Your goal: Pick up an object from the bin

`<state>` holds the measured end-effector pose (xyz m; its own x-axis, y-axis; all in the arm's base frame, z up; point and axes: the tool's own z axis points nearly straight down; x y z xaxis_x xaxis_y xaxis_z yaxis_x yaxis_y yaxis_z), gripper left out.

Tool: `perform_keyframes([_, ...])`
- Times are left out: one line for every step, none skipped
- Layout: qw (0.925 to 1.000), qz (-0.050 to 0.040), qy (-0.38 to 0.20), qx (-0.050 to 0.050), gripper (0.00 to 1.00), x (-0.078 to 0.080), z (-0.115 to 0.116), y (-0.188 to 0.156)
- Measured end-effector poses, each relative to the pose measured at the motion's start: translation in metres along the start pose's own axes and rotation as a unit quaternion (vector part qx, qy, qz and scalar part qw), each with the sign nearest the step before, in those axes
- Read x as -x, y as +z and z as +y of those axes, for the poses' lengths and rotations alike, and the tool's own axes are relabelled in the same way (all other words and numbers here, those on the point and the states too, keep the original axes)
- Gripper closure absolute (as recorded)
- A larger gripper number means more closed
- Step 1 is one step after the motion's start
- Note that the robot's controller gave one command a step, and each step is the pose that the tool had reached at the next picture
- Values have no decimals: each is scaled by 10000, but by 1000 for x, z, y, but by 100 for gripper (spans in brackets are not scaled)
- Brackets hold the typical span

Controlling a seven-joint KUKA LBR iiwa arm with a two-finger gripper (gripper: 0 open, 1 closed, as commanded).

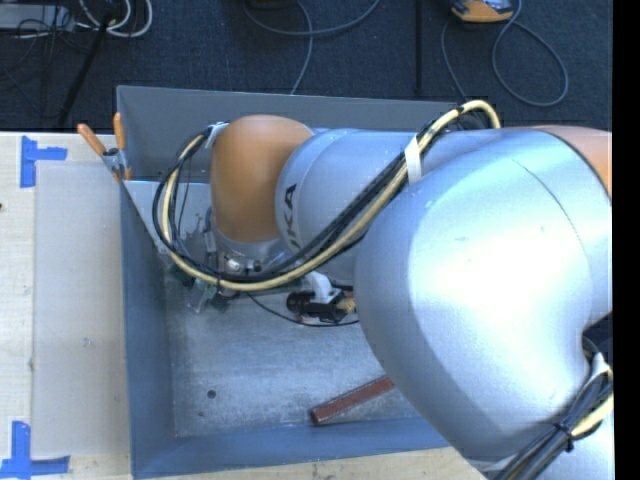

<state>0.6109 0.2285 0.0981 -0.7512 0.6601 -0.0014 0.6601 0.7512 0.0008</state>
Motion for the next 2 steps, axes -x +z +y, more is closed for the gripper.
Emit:
perform_keyframes([10000,1,-6,9,100,1,0,-39])
perform_keyframes([10000,4,-17,-9,100,1,0,-38])
